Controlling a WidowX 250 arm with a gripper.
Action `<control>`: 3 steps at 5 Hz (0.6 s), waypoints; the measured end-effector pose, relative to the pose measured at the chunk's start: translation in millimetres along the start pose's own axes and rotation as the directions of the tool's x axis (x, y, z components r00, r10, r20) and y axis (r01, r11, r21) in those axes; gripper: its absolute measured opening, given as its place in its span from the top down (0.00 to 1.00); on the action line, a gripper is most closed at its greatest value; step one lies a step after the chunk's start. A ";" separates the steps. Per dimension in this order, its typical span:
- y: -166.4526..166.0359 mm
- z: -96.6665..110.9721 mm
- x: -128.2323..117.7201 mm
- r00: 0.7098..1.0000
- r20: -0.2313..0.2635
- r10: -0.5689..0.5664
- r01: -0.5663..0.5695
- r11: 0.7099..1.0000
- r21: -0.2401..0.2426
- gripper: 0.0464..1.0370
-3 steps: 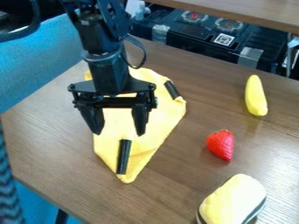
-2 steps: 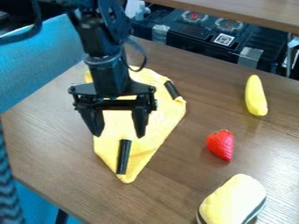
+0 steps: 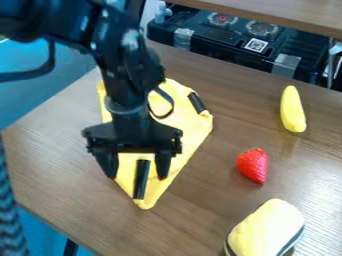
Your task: Folded the cloth then moved it acros the table
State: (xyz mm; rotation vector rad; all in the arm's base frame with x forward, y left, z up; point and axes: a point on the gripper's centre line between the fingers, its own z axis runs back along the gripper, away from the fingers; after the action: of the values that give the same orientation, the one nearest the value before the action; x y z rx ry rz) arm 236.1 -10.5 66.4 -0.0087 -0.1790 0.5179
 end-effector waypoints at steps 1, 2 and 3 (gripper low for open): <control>4.0 -12.0 -0.4 0.999 0.027 0.022 -0.023 0.999 0.044 0.04; 3.6 -22.8 0.5 0.999 0.036 0.022 -0.024 0.997 0.073 0.04; 8.6 -27.5 1.8 0.999 0.031 0.017 -0.020 0.995 0.097 0.04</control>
State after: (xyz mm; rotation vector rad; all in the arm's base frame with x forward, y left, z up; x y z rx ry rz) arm 238.1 -1.2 39.2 0.0929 -0.1829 0.5449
